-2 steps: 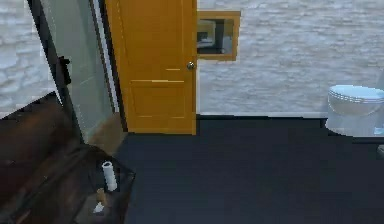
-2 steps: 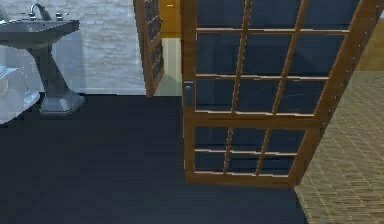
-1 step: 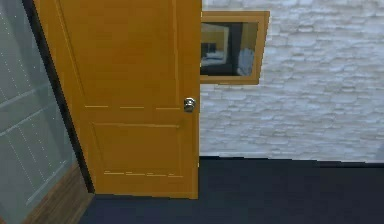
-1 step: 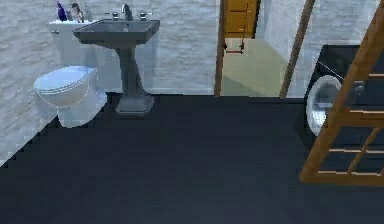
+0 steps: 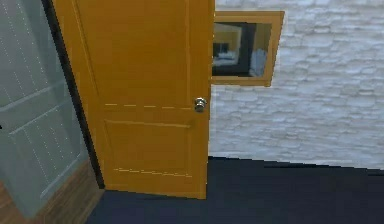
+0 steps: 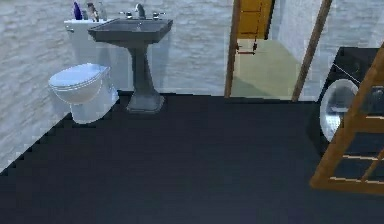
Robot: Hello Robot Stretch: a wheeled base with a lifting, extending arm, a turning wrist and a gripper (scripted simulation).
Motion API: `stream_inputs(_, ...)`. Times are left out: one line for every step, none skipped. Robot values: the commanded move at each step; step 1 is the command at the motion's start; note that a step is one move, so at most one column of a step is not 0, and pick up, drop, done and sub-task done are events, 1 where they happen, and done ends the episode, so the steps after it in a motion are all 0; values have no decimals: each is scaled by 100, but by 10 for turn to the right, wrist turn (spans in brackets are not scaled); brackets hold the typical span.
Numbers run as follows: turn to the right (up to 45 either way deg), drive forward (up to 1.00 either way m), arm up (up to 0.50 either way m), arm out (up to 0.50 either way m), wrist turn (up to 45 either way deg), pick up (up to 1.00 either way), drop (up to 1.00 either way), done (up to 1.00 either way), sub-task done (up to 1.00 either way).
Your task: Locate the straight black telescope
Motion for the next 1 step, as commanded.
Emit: stream_inputs(0,30,0,0,0,0,0,0,0)
